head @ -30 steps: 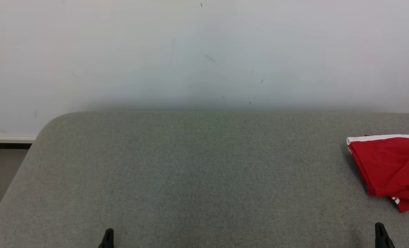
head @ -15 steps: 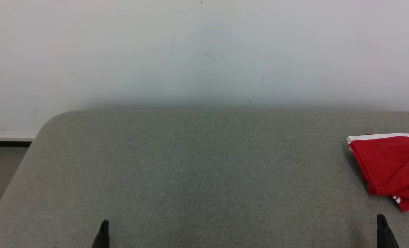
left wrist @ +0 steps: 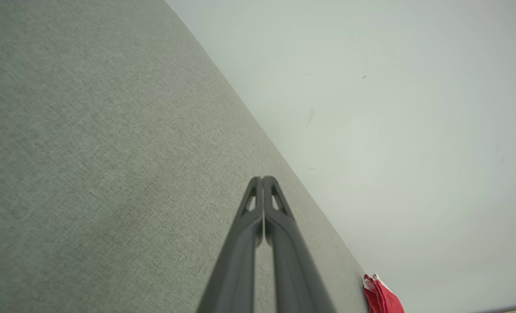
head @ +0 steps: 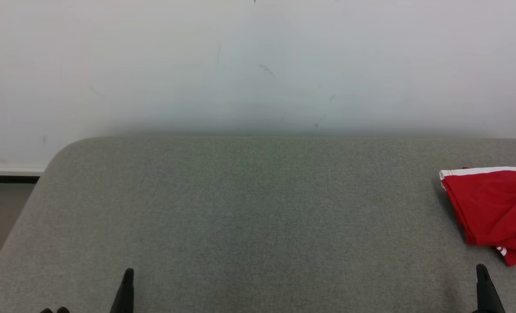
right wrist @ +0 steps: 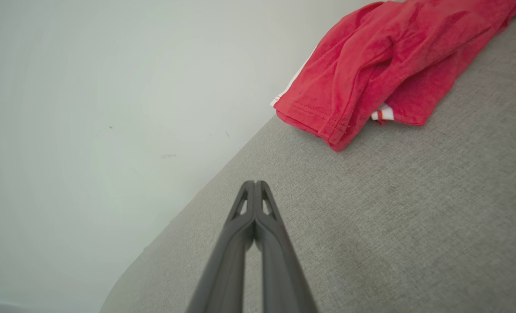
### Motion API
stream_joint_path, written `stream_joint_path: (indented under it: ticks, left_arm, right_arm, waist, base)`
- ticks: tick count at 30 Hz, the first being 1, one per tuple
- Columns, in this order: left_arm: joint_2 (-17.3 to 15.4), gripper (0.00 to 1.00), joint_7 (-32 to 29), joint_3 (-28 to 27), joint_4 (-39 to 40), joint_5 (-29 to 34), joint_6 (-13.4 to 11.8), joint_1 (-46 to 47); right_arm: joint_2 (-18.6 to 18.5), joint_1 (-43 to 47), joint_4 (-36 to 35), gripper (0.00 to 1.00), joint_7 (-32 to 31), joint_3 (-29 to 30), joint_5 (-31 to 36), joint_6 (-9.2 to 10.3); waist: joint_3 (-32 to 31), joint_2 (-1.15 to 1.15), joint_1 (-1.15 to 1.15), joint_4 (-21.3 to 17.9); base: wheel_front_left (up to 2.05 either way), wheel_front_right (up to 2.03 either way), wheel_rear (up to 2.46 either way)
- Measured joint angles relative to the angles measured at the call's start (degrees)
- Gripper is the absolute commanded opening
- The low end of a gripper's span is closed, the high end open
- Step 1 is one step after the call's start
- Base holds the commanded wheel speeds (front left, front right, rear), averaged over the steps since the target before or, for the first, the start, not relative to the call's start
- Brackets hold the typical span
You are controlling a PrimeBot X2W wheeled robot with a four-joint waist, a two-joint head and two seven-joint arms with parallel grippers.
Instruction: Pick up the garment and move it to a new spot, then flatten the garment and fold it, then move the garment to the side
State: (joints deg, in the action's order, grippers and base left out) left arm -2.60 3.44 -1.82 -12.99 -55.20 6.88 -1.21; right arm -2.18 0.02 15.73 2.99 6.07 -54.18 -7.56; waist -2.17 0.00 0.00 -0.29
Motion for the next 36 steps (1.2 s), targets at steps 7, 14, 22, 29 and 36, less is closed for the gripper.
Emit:
stream_joint_path:
  ticks: [7, 14, 22, 29, 36]
  left_arm:
    - [-0.02, 0.0, -1.4, -0.63, -0.16, -4.24, 0.14, 0.88]
    - [-0.03, 0.0, -2.44, -1.15, -0.25, -8.55, 0.15, 1.59]
    - [-0.07, 0.0, -3.53, -1.64, -0.42, -13.45, 0.16, 2.52]
    - [-0.09, 0.0, -4.64, -2.08, -0.52, -17.18, 0.19, 3.31]
    - [-0.09, 0.0, -5.5, -2.59, -0.64, -20.73, 0.23, 3.96]
  right_arm:
    - [-0.04, -1.02, -0.23, 0.0, -1.19, 0.03, -4.59, 0.0]
    - [-0.08, -1.38, -0.43, 0.0, -2.4, 0.07, -9.14, 0.0]
    - [-0.12, -2.28, -0.66, 0.0, -3.49, 0.11, -13.81, 0.0]
    - [-0.16, -2.82, -0.79, 0.0, -4.53, 0.15, -17.63, 0.01]
    - [-0.21, -3.44, -0.9, 0.0, -5.45, 0.18, -21.24, 0.01]
  waist:
    - [0.22, 0.0, 0.0, 0.03]
    - [0.44, 0.0, 0.0, 0.05]
    - [0.69, 0.0, 0.0, 0.09]
    - [0.9, 0.0, 0.0, 0.11]
    - [1.13, 0.0, 0.0, 0.14]
  base:
    - [0.0, 0.0, 0.0]
    - [0.0, 0.0, 0.0]
    - [0.0, 0.0, 0.0]
    - [0.0, 0.0, 0.0]
    - [0.0, 0.0, 0.0]
